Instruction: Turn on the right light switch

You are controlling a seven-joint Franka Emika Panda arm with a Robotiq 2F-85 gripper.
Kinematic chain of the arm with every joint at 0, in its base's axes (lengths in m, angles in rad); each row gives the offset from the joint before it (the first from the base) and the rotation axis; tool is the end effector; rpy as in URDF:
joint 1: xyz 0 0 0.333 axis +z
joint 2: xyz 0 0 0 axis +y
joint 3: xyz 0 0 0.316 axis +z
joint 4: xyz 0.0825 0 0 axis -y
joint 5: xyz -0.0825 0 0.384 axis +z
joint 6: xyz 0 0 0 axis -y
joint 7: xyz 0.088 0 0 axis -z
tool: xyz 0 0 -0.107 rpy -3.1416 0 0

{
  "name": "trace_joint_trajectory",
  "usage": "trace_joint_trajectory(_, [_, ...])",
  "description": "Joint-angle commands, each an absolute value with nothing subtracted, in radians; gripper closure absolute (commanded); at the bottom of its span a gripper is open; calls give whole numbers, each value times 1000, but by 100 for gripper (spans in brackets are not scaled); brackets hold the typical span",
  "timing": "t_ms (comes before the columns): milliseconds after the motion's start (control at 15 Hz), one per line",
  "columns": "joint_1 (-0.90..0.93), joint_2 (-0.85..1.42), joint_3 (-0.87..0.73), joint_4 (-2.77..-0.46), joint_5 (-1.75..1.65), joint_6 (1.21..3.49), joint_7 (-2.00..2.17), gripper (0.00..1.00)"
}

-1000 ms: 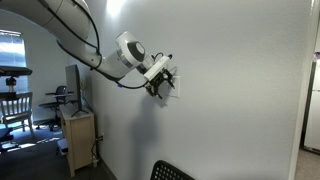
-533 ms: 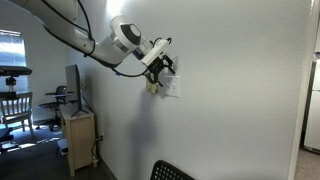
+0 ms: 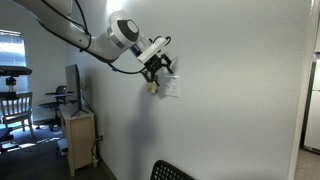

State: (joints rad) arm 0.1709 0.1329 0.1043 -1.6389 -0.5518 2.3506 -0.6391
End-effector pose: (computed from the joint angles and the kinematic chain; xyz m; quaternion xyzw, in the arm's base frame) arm 0.6276 0.1650 0.6004 0.7733 0.5207 0.2288 0.2801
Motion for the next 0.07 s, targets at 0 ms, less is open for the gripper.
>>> trace_joint_trajectory(0, [164, 134, 114, -1635, -553, 2347, -638, 0])
